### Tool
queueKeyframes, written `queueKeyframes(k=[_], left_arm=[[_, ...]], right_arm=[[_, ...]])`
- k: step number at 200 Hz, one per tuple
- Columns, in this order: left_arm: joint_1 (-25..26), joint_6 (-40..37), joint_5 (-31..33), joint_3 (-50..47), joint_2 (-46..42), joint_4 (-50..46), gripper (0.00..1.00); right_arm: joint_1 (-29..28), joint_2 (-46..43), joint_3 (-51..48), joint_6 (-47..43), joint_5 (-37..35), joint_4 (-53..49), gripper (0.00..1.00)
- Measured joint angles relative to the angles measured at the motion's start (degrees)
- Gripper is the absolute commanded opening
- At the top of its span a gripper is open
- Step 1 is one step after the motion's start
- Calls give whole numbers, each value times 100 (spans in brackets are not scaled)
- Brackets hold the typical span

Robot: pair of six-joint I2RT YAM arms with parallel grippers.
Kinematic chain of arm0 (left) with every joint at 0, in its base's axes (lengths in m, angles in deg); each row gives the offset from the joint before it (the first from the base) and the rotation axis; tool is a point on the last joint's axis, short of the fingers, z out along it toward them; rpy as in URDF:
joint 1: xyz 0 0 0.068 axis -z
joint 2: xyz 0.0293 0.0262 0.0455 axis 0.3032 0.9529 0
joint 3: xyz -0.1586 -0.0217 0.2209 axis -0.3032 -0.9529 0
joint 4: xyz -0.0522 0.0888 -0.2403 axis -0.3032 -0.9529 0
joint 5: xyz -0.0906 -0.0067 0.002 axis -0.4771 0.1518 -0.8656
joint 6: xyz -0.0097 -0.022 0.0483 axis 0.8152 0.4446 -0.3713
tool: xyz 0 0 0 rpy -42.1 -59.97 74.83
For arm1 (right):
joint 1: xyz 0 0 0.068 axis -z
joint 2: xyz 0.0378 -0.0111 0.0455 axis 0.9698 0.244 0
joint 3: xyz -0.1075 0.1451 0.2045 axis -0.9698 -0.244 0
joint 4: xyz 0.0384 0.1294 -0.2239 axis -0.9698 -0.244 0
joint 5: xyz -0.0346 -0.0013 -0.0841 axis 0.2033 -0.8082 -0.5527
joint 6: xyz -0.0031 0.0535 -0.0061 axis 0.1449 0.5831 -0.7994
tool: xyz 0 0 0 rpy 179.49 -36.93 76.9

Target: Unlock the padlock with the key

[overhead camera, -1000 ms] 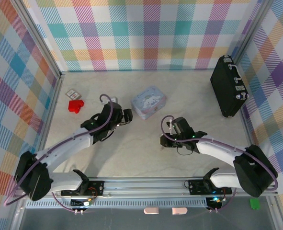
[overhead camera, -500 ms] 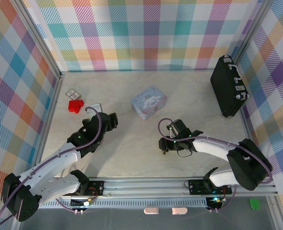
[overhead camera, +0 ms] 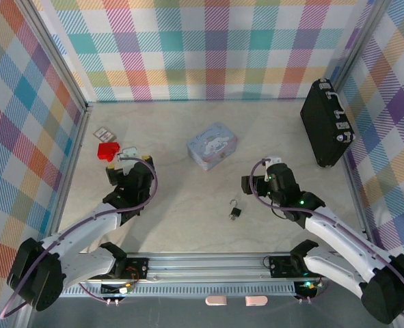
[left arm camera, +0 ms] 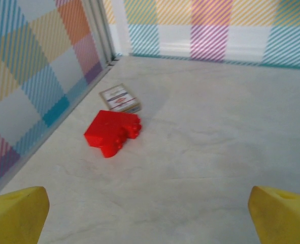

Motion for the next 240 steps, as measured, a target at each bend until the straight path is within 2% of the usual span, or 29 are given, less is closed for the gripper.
queueKeyframes(k=[28, 75, 124, 149, 197, 240], left_arm=[[-538, -481, -173, -157, 793, 859, 100], [-763, -1381, -870, -664, 1991, 2732, 100], [-1003, -1838, -1731, -1307, 2227, 4415, 100], [-1246, -1919, -2072, -1526, 2656, 5383, 100], [-1993, -1604, -2970, -1443, 2848, 5549, 100], [-2306, -1204, -3322, -977, 2988, 4983, 100]], right_arm=[[450, 26, -293, -662, -490, 684, 99], [1198, 782, -997, -1333, -649, 2041, 99], [1930, 2028, -1279, -1633, -223, 3674, 99], [2238, 2597, -1263, -1825, 304, 4518, 99], [3053, 3698, -1150, -1825, 1329, 5746, 99], [3136, 3757, -1049, -1709, 1587, 5873, 99]])
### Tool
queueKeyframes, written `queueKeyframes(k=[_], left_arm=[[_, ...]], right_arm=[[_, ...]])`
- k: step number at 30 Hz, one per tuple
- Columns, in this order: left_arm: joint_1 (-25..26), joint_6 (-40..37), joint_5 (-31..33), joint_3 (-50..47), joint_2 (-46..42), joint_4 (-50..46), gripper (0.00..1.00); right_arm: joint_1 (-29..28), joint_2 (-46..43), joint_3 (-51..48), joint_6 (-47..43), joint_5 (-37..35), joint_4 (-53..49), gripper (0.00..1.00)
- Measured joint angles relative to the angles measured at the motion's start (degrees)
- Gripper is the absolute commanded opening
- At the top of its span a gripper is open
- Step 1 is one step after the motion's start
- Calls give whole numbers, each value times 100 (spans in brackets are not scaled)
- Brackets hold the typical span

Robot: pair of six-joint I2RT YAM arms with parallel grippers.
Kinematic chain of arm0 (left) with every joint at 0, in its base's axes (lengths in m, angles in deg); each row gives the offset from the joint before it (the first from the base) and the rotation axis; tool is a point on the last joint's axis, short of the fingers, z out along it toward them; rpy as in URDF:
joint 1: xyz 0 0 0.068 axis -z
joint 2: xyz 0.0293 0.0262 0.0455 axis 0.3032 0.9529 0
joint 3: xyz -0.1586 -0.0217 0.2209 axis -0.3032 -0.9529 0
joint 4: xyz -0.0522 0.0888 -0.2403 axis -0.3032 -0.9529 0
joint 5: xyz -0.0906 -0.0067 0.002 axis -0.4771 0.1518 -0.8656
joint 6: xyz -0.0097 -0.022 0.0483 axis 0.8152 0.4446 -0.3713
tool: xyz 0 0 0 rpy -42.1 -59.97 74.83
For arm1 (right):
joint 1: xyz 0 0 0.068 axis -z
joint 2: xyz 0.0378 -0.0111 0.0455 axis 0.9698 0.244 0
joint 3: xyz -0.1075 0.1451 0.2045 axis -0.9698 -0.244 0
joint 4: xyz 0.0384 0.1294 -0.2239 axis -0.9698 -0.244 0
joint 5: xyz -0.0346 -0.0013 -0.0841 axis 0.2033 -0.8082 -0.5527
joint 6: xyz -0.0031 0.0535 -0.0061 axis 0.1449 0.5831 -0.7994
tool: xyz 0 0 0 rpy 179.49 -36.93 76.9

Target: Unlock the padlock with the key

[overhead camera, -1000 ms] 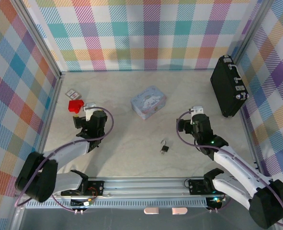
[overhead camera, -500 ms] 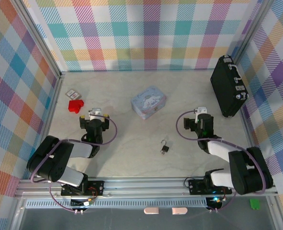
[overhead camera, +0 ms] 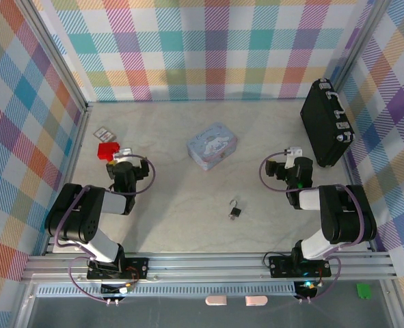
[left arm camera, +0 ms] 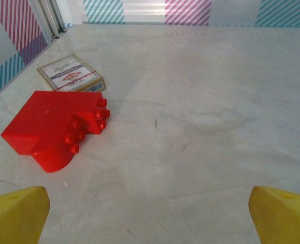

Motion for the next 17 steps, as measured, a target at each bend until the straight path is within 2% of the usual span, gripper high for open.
queueKeyframes(k=[10, 17], left_arm=[[-52, 155, -111, 22, 0, -177, 100], [-52, 155, -111, 22, 0, -245, 100]], right_arm=[[0, 0, 13, 44, 46, 33, 99], [105, 0, 76, 42, 367, 26, 99]])
